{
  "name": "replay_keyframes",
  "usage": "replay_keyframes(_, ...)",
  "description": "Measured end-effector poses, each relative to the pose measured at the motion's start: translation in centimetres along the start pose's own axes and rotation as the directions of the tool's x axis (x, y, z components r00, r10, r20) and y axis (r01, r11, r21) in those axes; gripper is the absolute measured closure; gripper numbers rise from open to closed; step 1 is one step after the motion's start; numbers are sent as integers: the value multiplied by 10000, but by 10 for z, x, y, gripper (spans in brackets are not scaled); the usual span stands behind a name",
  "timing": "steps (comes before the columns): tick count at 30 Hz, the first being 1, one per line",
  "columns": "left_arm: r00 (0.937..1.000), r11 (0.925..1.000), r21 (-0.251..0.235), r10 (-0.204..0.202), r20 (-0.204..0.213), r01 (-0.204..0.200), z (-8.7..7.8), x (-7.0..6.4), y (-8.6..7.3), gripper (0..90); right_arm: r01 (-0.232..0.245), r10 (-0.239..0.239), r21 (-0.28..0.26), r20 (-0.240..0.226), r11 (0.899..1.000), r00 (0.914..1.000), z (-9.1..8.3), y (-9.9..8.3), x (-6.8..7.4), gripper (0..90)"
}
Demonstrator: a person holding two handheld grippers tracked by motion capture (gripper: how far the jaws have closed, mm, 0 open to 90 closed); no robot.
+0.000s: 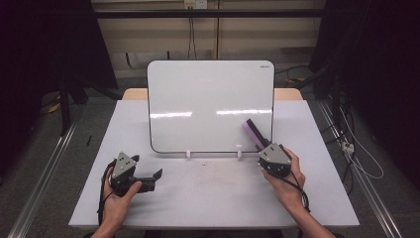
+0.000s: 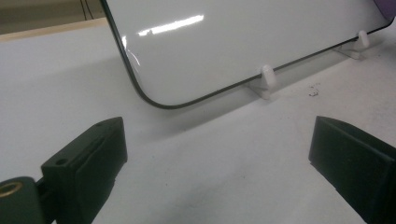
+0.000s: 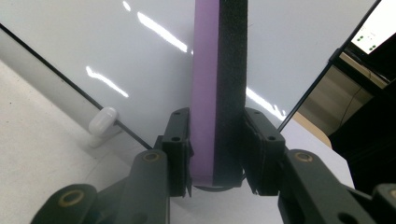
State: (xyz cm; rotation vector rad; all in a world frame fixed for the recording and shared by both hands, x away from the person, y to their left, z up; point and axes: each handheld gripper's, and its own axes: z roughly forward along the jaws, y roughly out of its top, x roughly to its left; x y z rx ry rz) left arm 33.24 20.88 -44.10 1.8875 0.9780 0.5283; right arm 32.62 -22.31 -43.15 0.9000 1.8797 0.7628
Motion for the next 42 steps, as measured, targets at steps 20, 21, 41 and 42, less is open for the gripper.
replay_keyframes(20, 9999, 9996, -297, -21, -100, 18, -4, -1, 3, 47, -4077, 3871, -739, -1990, 9101, 9003, -22, -25, -27, 79)
replay_keyframes(21, 10000, 9996, -291, -33, -90, 31, -5, -1, 3, 47, -4141, 3932, -732, -2019, 9073, 8970, -24, -28, -28, 73)
replay_keyframes(41, 9992, 9984, -542, 104, -386, -125, -10, -7, 4, 43, -4776, 4616, -817, -1593, 8748, 8727, -53, -73, -34, 43)
replay_keyframes(42, 9992, 9983, -569, 132, -371, -153, -10, -7, 4, 43, -4749, 4594, -833, -1542, 8761, 8747, -52, -73, -34, 43)
